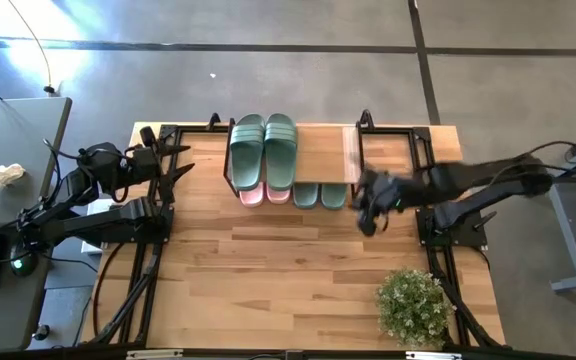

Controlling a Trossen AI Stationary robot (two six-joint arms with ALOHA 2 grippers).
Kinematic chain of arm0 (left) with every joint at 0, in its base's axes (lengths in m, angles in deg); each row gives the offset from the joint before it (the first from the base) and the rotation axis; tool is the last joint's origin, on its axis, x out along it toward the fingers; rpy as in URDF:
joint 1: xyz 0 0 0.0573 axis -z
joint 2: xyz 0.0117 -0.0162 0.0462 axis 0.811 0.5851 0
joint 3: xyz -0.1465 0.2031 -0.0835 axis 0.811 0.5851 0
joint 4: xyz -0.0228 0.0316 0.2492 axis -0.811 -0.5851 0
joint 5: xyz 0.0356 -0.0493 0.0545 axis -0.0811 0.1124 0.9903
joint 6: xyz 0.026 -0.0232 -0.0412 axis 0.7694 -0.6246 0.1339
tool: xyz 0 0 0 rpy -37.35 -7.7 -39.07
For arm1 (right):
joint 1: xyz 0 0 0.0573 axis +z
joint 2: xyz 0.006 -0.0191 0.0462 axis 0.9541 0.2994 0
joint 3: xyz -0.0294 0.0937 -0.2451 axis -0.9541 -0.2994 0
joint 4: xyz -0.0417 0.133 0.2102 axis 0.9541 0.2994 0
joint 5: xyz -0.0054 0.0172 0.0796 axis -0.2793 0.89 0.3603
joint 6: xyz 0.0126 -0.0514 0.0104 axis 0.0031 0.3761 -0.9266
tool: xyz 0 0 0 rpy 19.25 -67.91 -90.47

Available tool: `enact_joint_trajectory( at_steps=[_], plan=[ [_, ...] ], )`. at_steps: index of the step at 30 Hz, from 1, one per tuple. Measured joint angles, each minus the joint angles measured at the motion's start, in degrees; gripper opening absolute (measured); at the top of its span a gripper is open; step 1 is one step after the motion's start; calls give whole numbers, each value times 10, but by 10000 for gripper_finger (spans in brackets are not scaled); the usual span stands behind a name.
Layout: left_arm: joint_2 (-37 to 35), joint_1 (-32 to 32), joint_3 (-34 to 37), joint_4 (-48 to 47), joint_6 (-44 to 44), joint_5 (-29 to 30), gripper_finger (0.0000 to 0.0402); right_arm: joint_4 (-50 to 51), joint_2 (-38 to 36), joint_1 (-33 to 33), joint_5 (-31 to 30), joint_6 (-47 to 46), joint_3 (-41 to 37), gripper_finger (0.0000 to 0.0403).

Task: Pick and place slides into the shelf
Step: Adjust the green slides on and under the shelf

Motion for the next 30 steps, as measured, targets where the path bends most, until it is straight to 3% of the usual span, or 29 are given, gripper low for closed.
enact_joint_trajectory(
  at_steps=[3,6,8,12,17,22,30],
  plan=[
    [0,0,0,0,0,0,205,-57,4,32,-20,-4,-85,0],
    [0,0,0,0,0,2,205,-124,18,55,-82,-4,-152,0],
    [0,0,0,0,0,6,205,-155,35,63,-130,-4,-187,0],
    [0,0,0,-1,0,8,205,-205,84,63,-169,9,-234,0],
    [0,0,0,-2,0,12,205,-288,166,52,-175,22,-269,0],
    [0,0,0,-6,0,13,205,-330,231,35,-174,-39,-287,0],
    [0,0,0,-6,5,24,205,-389,268,5,-182,-30,-287,0]
  ],
)
